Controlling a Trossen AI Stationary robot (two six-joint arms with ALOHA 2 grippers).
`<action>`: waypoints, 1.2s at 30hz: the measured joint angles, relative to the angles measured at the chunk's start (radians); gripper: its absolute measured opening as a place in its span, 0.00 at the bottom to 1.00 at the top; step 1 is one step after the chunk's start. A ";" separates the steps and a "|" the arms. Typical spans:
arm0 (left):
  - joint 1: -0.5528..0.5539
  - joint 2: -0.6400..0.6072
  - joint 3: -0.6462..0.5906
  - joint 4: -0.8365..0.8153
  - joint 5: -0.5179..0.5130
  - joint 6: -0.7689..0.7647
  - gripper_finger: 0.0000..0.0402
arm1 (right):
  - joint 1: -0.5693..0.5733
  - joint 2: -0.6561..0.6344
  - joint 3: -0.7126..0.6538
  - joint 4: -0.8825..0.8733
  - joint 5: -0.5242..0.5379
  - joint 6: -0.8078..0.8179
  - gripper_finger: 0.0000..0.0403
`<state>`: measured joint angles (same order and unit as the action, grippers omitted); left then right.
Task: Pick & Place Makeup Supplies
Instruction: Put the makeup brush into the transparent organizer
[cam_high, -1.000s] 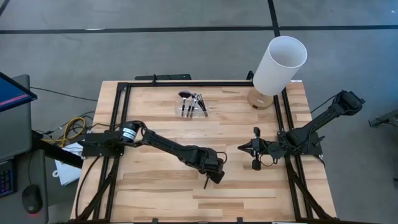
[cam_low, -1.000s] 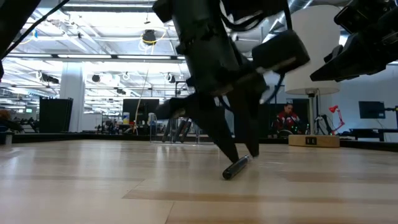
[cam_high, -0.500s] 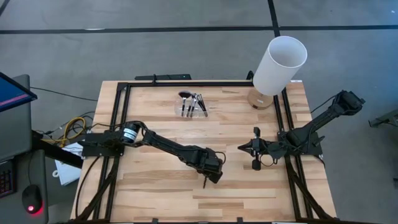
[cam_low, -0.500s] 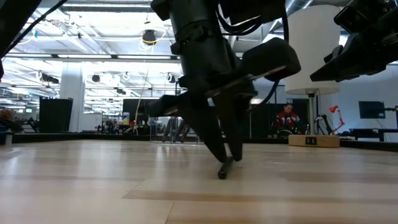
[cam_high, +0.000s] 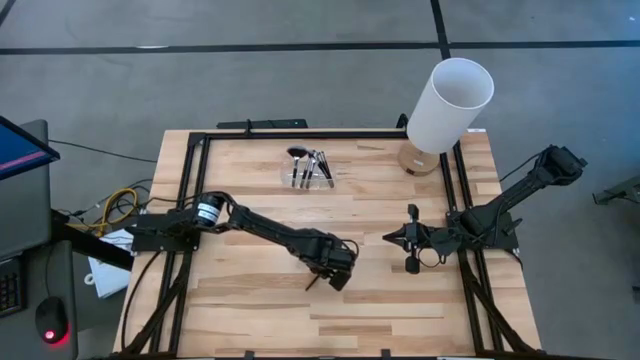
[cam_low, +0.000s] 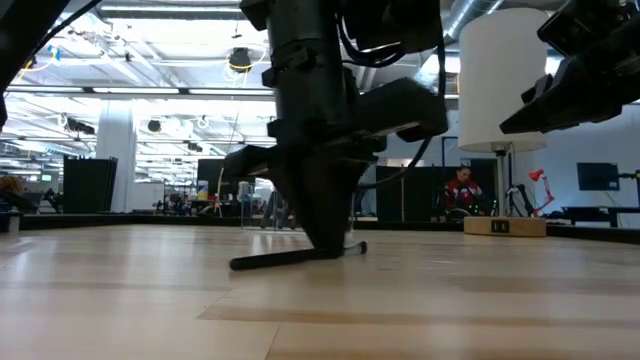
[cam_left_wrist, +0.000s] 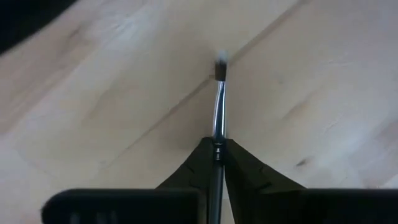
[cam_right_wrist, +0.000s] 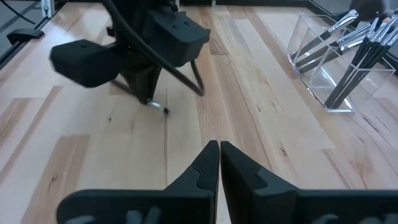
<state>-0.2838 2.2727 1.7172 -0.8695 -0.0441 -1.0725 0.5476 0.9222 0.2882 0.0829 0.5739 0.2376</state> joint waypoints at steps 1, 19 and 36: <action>0.002 -0.007 -0.001 -0.016 -0.001 0.009 0.07 | 0.000 0.000 0.000 -0.002 0.000 0.000 0.02; 0.008 -0.445 -0.164 -0.086 -0.463 0.108 0.06 | 0.000 0.000 0.000 -0.030 -0.002 0.017 0.02; 0.243 -0.771 -0.822 1.030 -0.840 0.558 0.07 | 0.000 0.000 0.000 0.009 0.006 0.024 0.02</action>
<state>-0.0409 1.5021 0.8955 0.1605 -0.8838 -0.5144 0.5472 0.9226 0.2878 0.0922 0.5800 0.2619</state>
